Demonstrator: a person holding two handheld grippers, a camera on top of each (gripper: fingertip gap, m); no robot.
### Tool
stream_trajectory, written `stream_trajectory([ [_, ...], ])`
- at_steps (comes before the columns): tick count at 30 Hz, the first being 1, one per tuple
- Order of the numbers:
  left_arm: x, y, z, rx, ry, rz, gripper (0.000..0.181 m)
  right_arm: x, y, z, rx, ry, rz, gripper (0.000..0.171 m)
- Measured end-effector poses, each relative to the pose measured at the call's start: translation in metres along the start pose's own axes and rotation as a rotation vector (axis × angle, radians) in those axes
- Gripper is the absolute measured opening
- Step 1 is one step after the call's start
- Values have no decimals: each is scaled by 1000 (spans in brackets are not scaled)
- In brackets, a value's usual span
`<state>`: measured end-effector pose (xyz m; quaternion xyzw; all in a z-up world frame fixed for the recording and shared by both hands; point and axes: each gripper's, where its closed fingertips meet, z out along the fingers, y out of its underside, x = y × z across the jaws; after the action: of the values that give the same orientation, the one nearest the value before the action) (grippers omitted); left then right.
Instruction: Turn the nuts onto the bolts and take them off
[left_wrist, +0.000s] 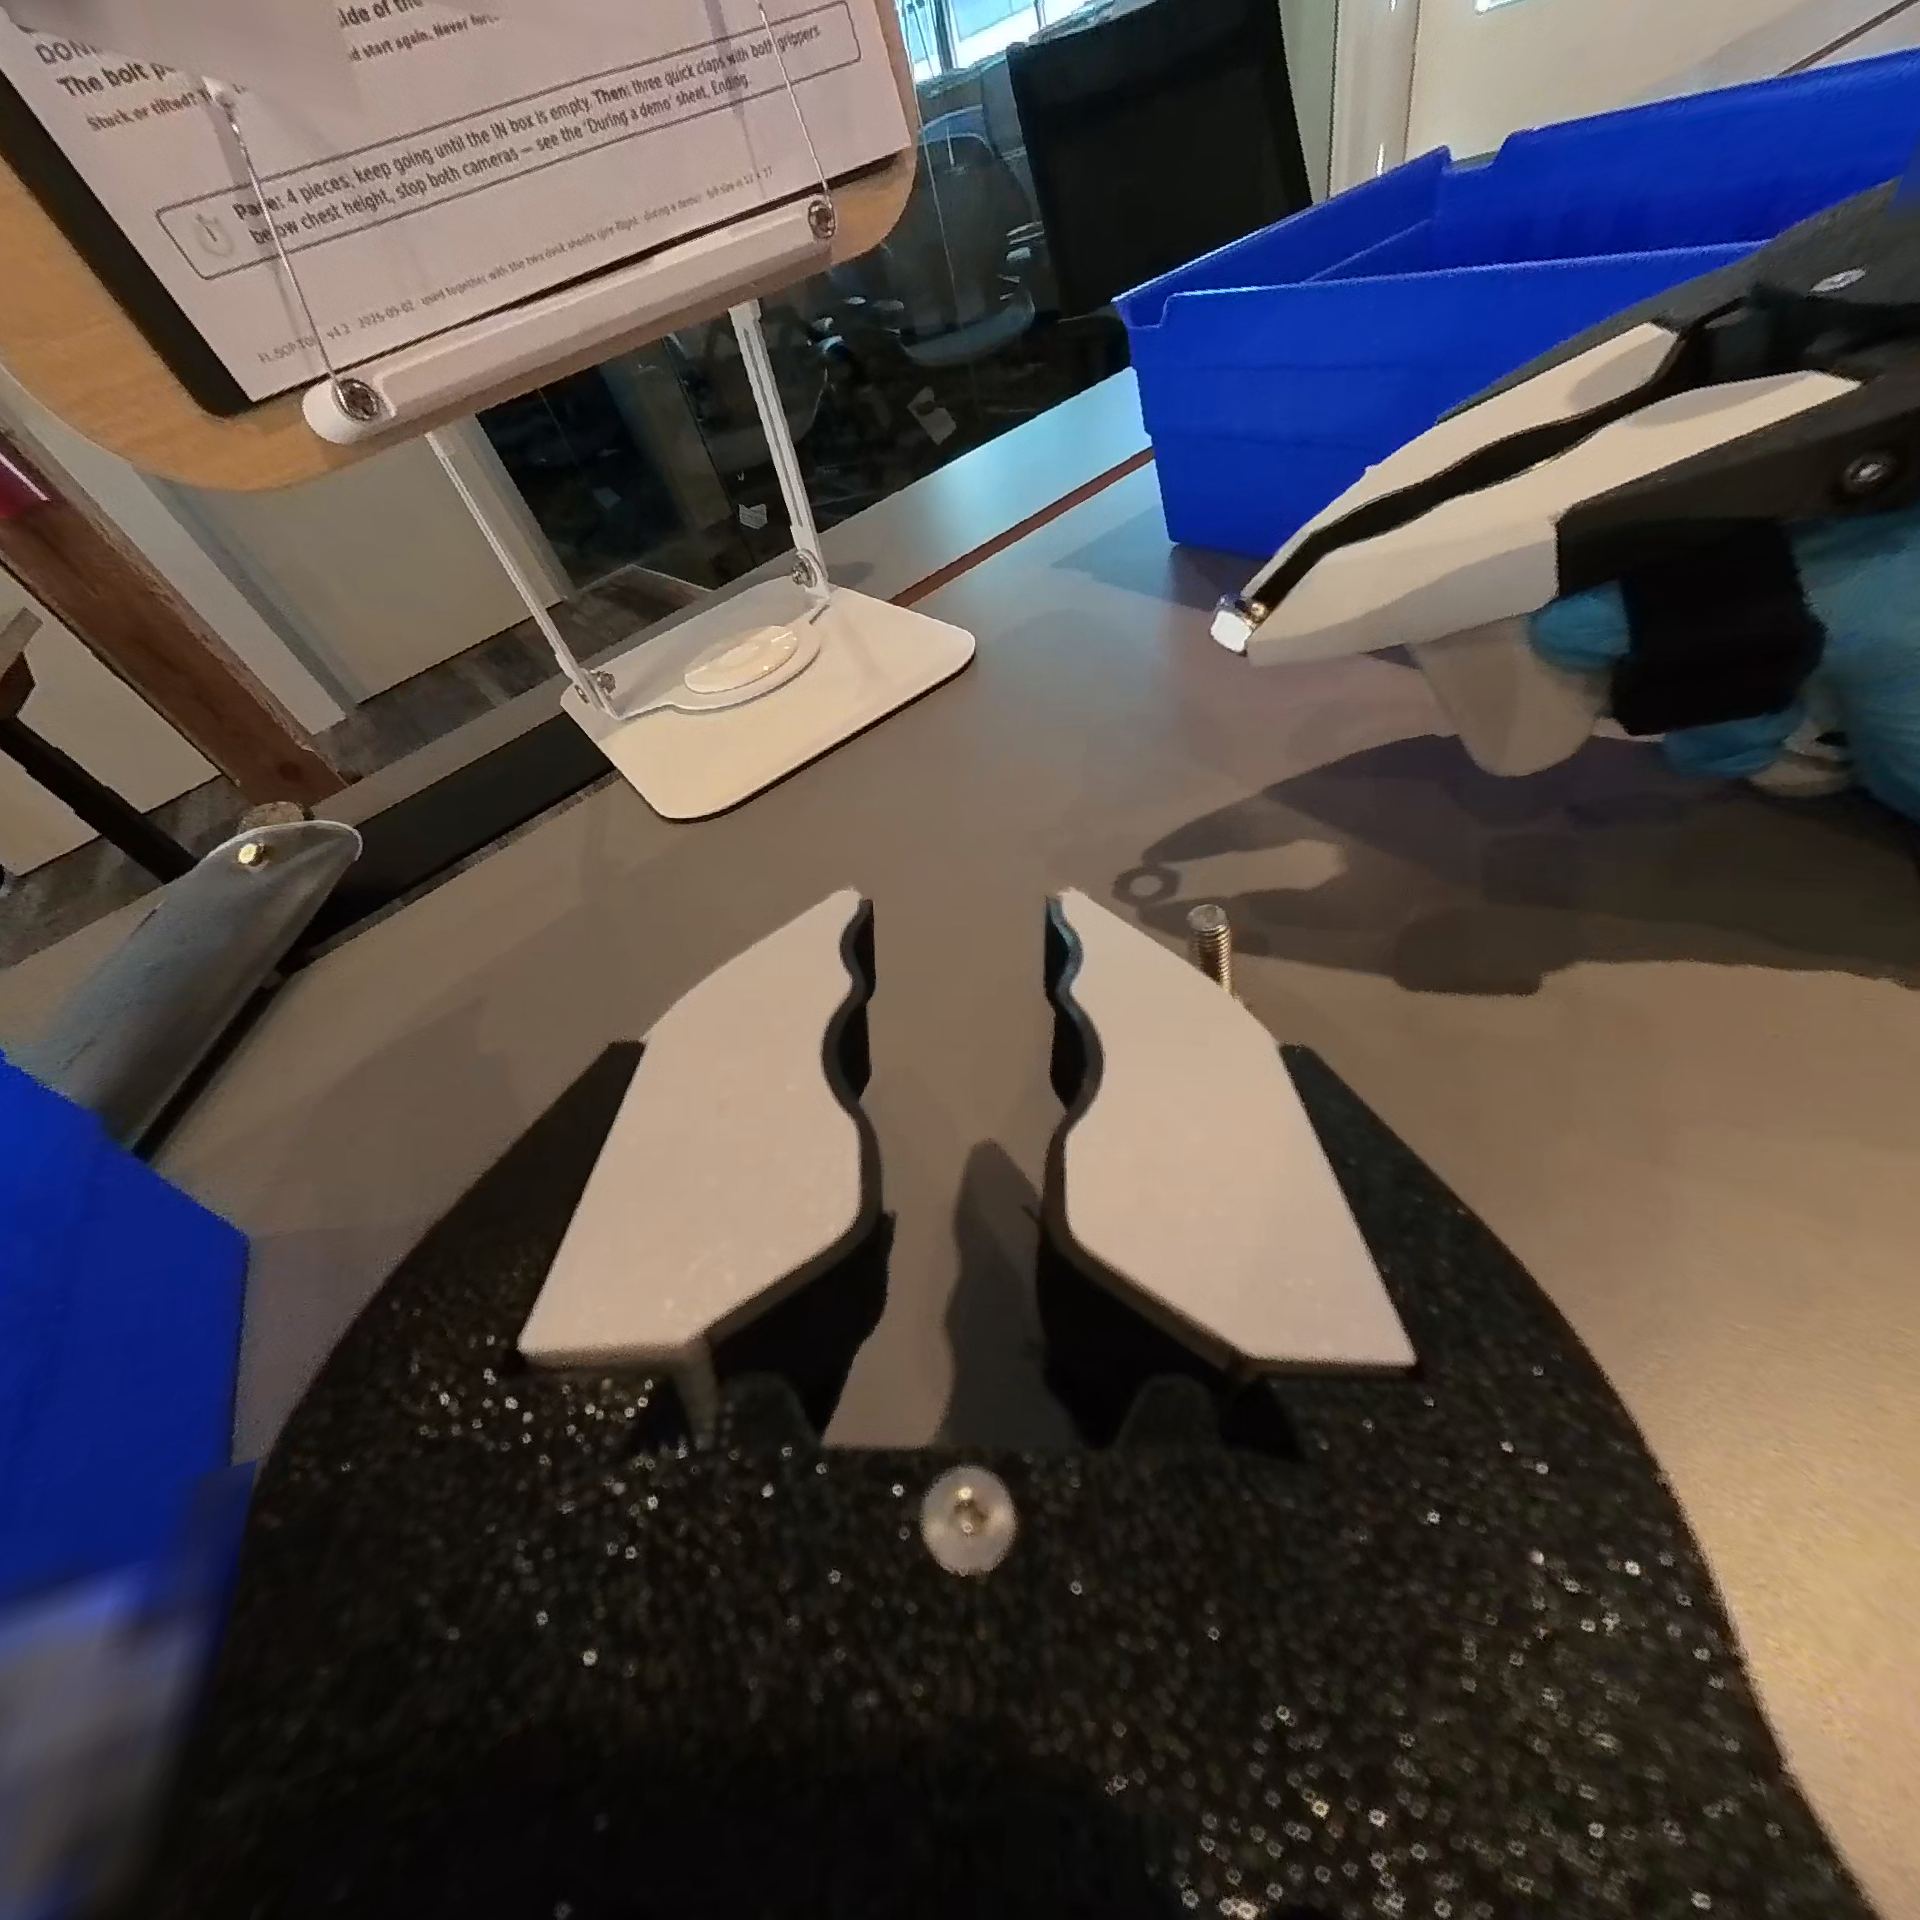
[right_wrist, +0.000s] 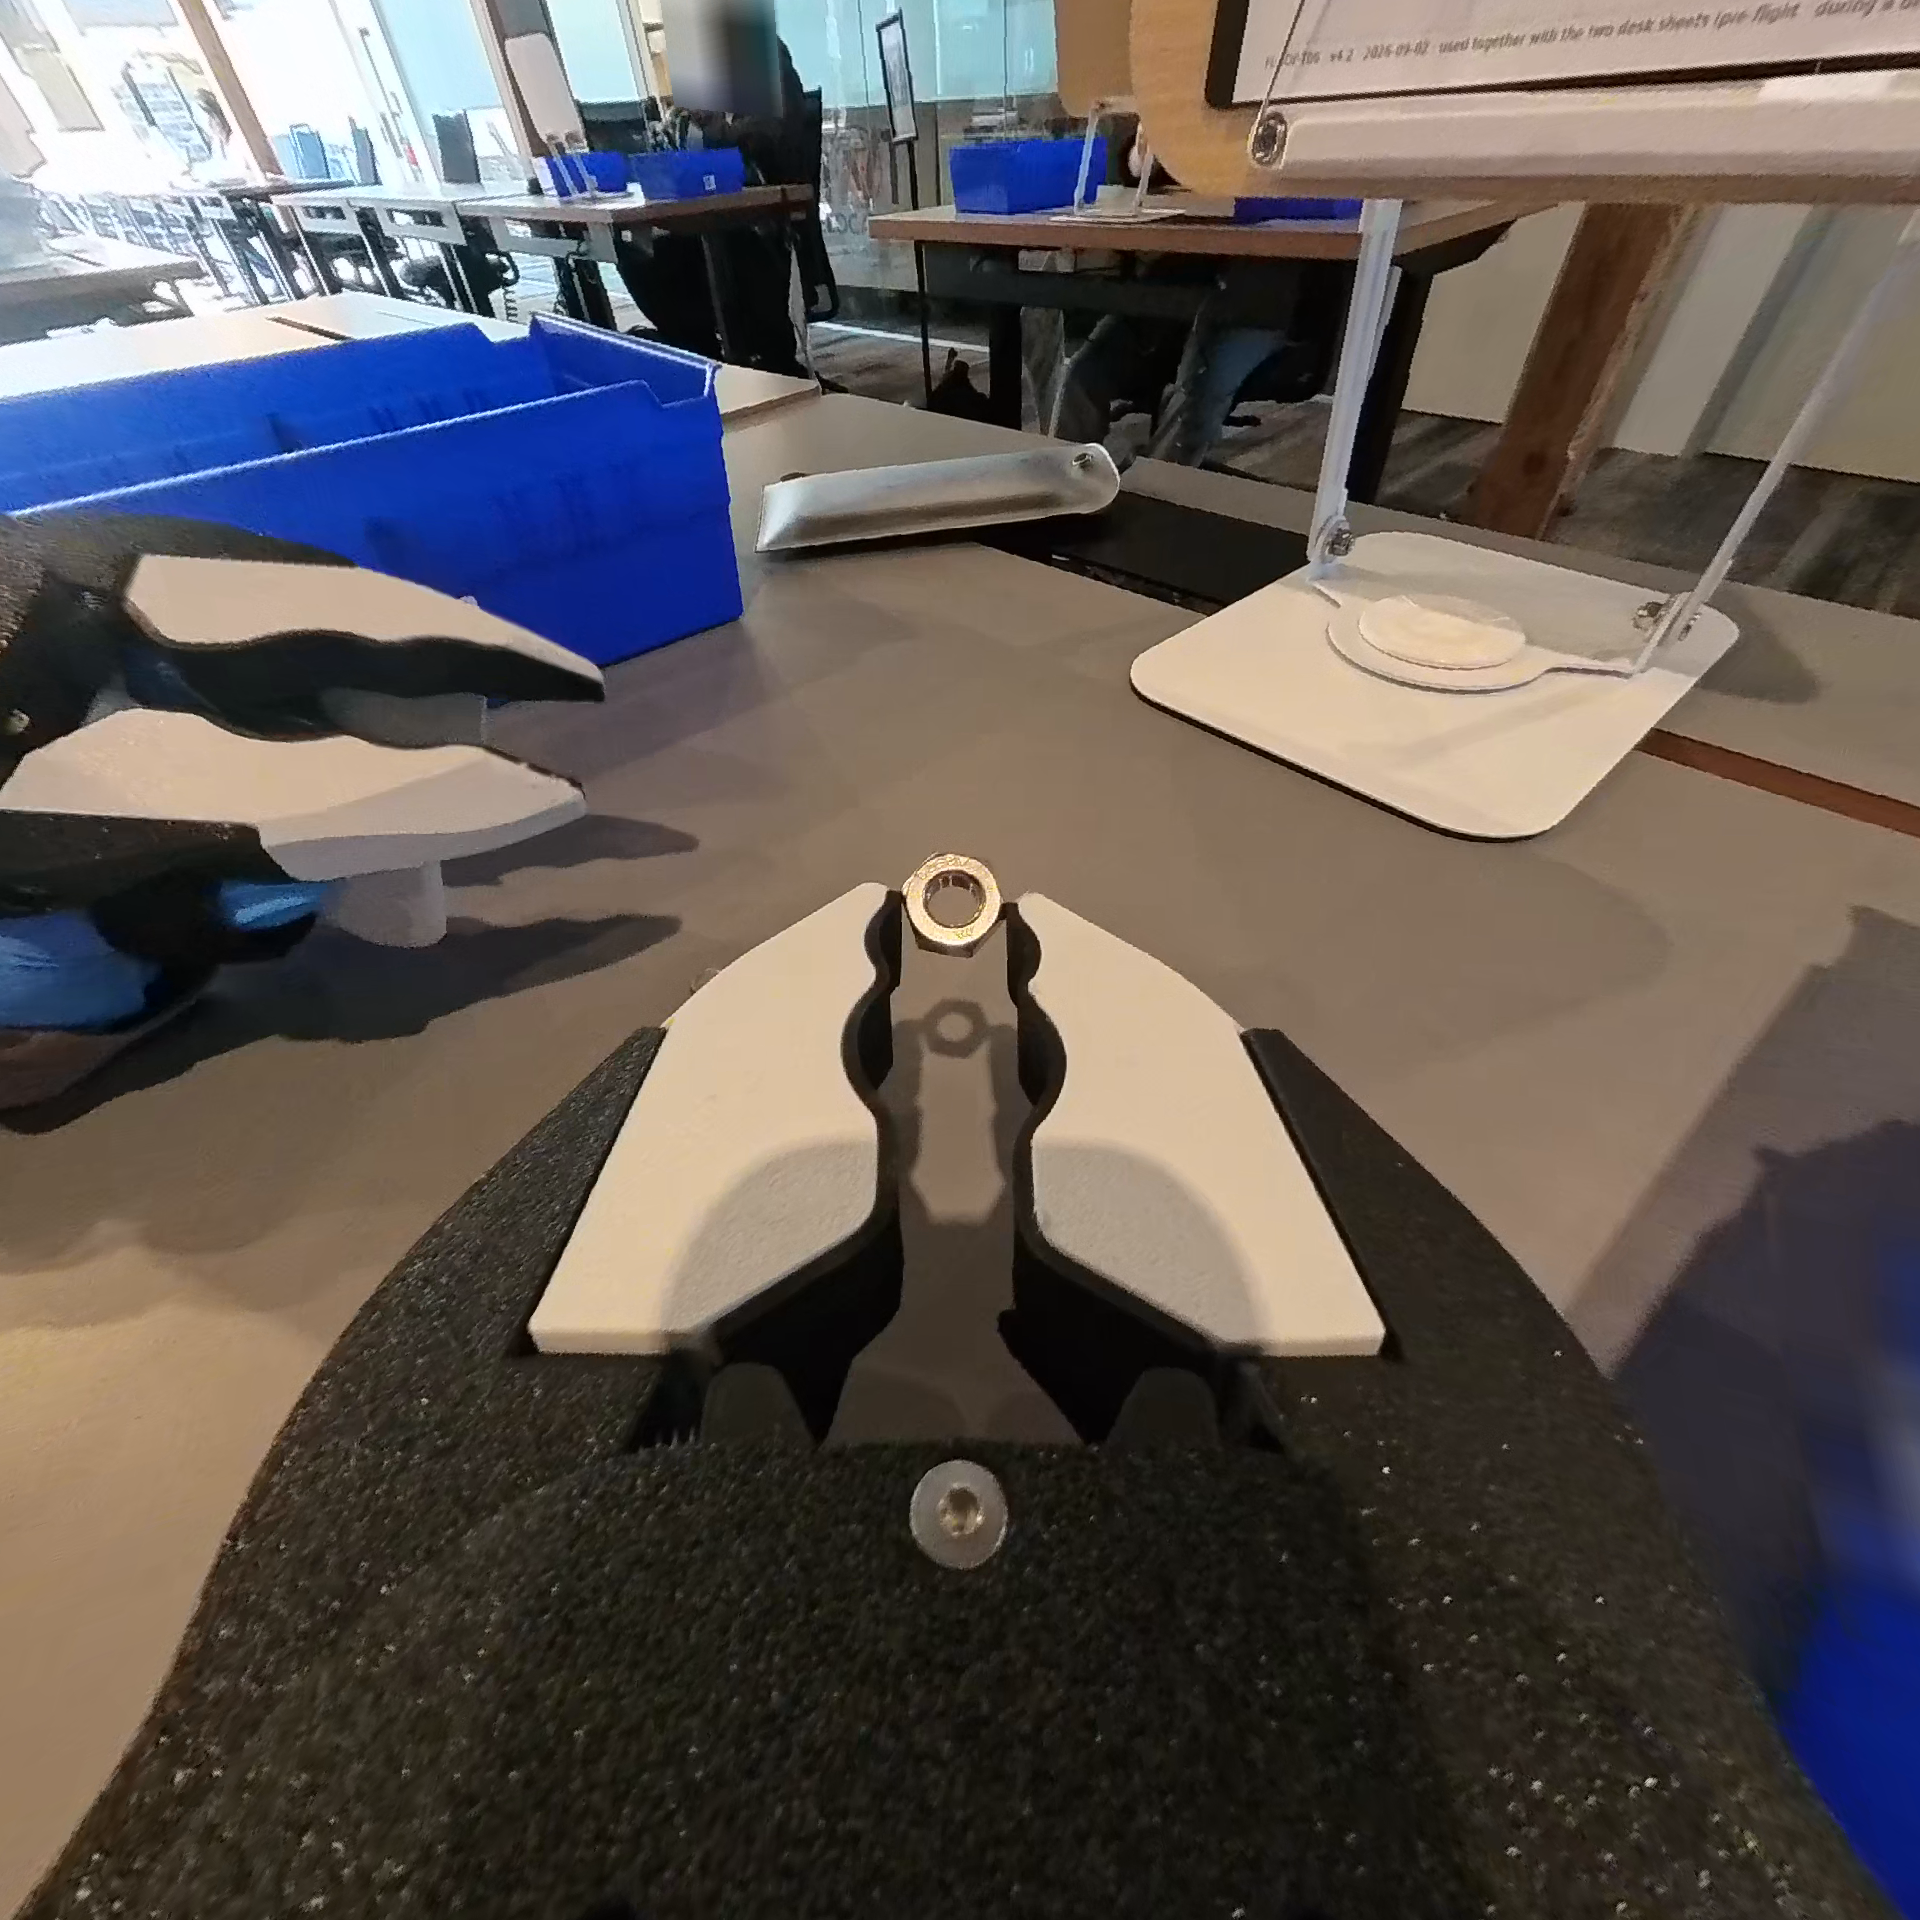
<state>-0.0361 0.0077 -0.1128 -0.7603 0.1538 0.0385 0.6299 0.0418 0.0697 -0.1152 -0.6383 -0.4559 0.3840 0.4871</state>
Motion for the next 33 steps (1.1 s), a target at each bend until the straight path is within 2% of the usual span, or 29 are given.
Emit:
stream_trajectory([
  [33,3,3,2,-25,40,-37,31,0,4,3,-22,-20,22,19],
])
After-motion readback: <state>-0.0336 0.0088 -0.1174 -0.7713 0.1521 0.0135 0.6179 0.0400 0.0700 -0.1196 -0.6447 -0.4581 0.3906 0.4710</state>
